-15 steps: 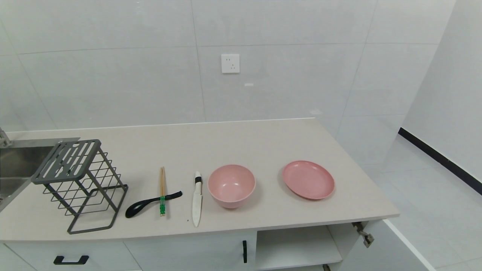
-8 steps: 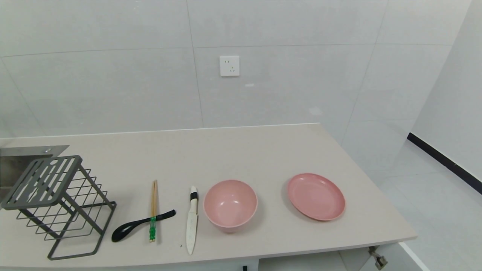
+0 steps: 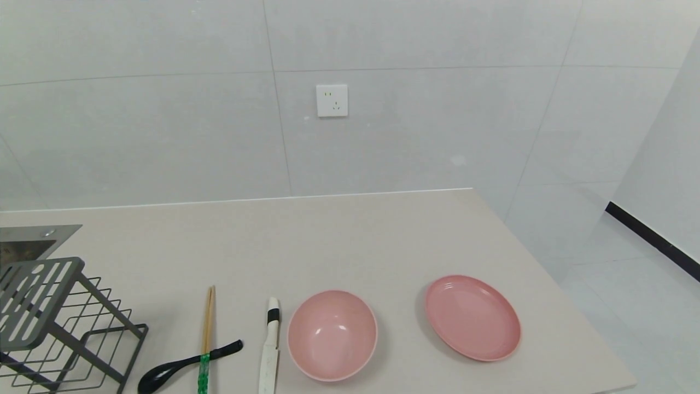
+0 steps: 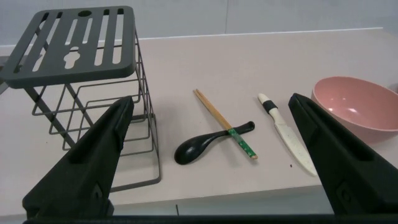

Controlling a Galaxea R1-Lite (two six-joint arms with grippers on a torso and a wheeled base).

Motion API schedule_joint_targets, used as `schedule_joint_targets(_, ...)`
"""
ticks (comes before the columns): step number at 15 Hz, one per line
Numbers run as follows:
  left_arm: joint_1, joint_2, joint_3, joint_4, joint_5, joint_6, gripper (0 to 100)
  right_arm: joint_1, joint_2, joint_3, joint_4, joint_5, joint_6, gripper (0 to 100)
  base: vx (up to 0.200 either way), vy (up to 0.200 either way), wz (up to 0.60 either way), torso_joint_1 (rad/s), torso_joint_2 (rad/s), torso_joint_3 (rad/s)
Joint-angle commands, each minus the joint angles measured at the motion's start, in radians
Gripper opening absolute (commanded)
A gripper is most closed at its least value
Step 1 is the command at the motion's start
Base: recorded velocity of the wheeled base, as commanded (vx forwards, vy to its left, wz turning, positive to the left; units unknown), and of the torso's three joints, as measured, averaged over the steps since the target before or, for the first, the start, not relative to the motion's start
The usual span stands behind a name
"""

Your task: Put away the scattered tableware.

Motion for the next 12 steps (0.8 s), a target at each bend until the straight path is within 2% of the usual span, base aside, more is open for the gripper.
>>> schedule_joint_targets(1, 0.000, 0.001, 0.000, -0.001, 0.000, -0.001, 100, 0.000, 0.002, 0.000, 0.000, 0.000, -0.004, 100, 0.000, 0.000, 0.00, 0.061, -0.03, 0.041)
schedule_joint_targets(9, 0.000, 0.001, 0.000, 0.001, -0.001, 0.005, 100, -0.005, 0.002, 0.002, -0.011, 0.039, -0.067, 100, 0.000, 0.000, 0.00, 0.000, 0.00, 0.000)
schedule_joint_targets(10, 0.000, 0.001, 0.000, 0.001, -0.001, 0.003, 100, -0.005, 0.002, 0.002, -0.040, 0.045, -0.061, 100, 0.000, 0.000, 0.00, 0.000, 0.00, 0.000)
schedule_joint_targets(11, 0.000, 0.001, 0.000, 0.001, -0.001, 0.003, 100, -0.020, 0.002, 0.000, -0.193, 0.048, -0.038, 100, 0.000, 0.000, 0.00, 0.000, 0.00, 0.000)
schedule_joint_targets(12, 0.000, 0.001, 0.000, 0.001, -0.001, 0.002, 100, -0.085, 0.002, -0.001, -0.295, 0.077, -0.036, 100, 0.000, 0.000, 0.00, 0.000, 0.00, 0.000)
